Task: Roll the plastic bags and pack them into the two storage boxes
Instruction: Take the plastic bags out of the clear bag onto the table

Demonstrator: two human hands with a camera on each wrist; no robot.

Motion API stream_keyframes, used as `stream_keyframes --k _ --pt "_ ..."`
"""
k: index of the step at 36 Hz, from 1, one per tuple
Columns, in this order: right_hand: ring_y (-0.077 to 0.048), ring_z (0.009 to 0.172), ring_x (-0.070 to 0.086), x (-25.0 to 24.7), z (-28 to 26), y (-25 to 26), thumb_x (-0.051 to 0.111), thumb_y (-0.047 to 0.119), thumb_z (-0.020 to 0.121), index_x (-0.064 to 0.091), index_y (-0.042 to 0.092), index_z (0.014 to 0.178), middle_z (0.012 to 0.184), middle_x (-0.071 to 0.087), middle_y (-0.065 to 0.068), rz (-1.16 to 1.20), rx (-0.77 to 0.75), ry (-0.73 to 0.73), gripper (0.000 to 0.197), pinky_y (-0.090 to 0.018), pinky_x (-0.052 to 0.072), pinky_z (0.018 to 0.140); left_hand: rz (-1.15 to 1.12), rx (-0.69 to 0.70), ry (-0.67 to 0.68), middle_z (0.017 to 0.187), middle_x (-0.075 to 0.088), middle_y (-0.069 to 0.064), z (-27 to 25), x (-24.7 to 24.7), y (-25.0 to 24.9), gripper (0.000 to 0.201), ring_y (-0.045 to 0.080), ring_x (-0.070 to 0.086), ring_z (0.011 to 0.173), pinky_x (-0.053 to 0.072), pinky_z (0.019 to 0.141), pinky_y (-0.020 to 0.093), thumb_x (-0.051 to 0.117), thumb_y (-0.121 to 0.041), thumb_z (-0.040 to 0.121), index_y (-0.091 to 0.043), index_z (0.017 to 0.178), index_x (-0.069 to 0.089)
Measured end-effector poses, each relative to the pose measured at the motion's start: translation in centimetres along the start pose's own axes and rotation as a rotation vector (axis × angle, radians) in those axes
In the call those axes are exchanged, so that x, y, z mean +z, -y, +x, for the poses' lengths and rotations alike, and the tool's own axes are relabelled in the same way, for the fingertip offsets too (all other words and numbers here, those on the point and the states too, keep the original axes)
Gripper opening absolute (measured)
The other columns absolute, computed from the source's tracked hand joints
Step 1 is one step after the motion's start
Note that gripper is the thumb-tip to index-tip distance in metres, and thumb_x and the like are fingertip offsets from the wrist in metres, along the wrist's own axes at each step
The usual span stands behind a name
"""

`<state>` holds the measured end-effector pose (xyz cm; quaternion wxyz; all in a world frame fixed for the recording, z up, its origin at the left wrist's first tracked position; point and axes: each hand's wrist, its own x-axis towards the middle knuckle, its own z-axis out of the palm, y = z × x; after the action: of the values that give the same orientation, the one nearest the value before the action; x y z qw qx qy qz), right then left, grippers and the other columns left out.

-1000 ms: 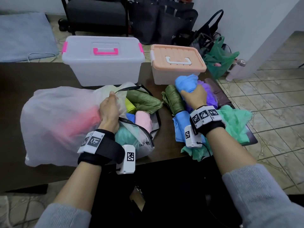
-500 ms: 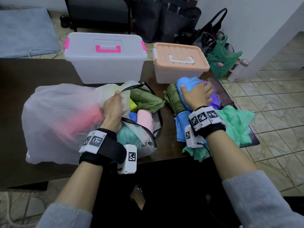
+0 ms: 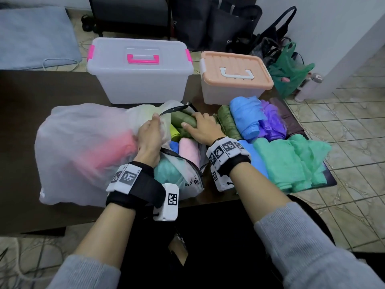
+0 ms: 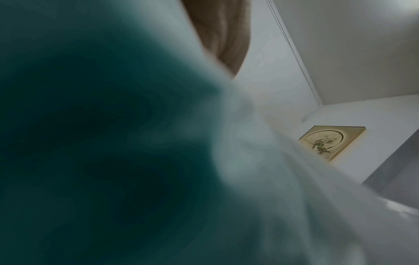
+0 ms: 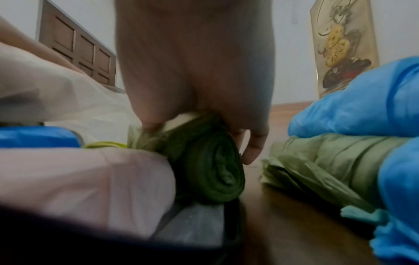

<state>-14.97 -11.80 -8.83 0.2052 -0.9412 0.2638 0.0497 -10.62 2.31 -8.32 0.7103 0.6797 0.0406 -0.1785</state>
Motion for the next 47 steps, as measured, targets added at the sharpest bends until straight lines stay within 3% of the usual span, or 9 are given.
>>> stream_keyframes --k 10,16,25,28,31,34,38,41,47 --pt "-0.035 0.112 0.051 0.7 -0.3 -0.3 0.063 0.053 0.08 0.04 0.006 0.119 0.121 0.05 -0.018 0.072 0.008 -0.031 0.065 -0.044 0.044 0.094 0.018 0.014 -0.015 0.06 0.031 -0.003 0.2 0.1 0.0 0.036 0.011 0.03 0.052 0.026 0.051 0.026 0.042 -0.033 0.099 -0.021 0.065 0.037" --pt "-0.033 0.113 0.052 0.4 -0.9 -0.4 0.062 0.054 0.077 0.044 0.005 0.126 0.122 0.055 -0.016 0.108 0.064 -0.053 0.071 -0.042 0.045 0.094 0.002 0.004 -0.009 0.06 0.031 -0.003 0.2 0.0 0.0 0.036 0.011 0.03 0.052 0.027 0.051 0.026 0.042 -0.032 0.099 -0.021 0.066 0.038" --pt "-0.026 0.107 0.056 -1.5 -3.1 -1.2 0.069 0.035 0.074 0.055 0.003 0.119 0.116 0.059 -0.012 0.298 0.059 -0.225 0.056 -0.029 0.042 0.086 -0.035 -0.003 -0.006 0.06 0.031 -0.003 0.0 0.1 -0.1 0.037 0.012 0.03 0.053 0.027 0.053 0.027 0.042 -0.03 0.099 -0.02 0.065 0.038" --pt "-0.018 0.087 0.056 -2.5 -4.0 -1.7 0.069 0.031 0.078 0.063 0.007 0.103 0.092 0.062 -0.003 0.424 0.087 -0.246 0.035 -0.023 0.04 0.073 -0.032 0.011 -0.01 0.06 0.031 -0.002 0.0 0.1 -0.1 0.036 0.012 0.03 0.052 0.026 0.051 0.026 0.042 -0.029 0.1 -0.02 0.065 0.038" --pt "-0.017 0.076 0.057 -3.4 -4.9 -2.5 0.068 0.033 0.079 0.067 0.008 0.083 0.074 0.061 -0.001 0.627 0.178 -0.243 0.026 -0.028 0.044 0.066 -0.026 0.008 -0.013 0.061 0.031 -0.002 0.1 0.1 -0.1 0.036 0.012 0.03 0.053 0.027 0.051 0.025 0.042 -0.031 0.1 -0.02 0.066 0.038" --pt "-0.016 0.079 0.062 -4.6 -5.9 -3.7 0.067 0.029 0.082 0.067 0.013 0.078 0.075 0.064 0.0 0.812 0.243 -0.279 0.016 -0.03 0.051 0.07 0.002 0.004 -0.023 0.062 0.033 -0.002 0.2 0.1 -0.1 0.036 0.012 0.033 0.054 0.029 0.052 0.025 0.042 -0.032 0.099 -0.02 0.066 0.039" --pt "-0.024 0.081 0.066 -6.3 -7.7 -6.2 0.069 0.033 0.077 0.066 0.015 0.072 0.077 0.067 -0.005 0.761 0.294 -0.427 0.019 -0.038 0.054 0.073 -0.007 -0.001 -0.035 0.064 0.038 -0.001 0.3 0.2 -0.2 0.035 0.014 0.039 0.058 0.034 0.055 0.027 0.042 -0.032 0.099 -0.017 0.067 0.046" --pt "-0.023 0.082 0.061 -6.9 -9.9 -7.5 0.068 0.031 0.077 0.067 0.01 0.085 0.08 0.063 -0.007 0.54 0.326 -0.542 0.023 -0.026 0.041 0.06 -0.018 -0.002 -0.035 0.064 0.038 -0.001 0.3 0.2 -0.1 0.035 0.013 0.039 0.056 0.034 0.053 0.026 0.042 -0.031 0.099 -0.017 0.067 0.046" --pt "-0.035 0.11 0.052 -4.6 -13.1 -8.9 0.062 0.033 0.078 0.047 0.005 0.123 0.117 0.056 -0.018 0.224 0.519 -0.717 0.054 -0.041 0.041 0.083 -0.003 0.01 -0.024 0.063 0.038 -0.002 0.4 0.1 0.2 0.034 0.012 0.038 0.056 0.032 0.051 0.024 0.043 -0.031 0.099 -0.019 0.067 0.043"
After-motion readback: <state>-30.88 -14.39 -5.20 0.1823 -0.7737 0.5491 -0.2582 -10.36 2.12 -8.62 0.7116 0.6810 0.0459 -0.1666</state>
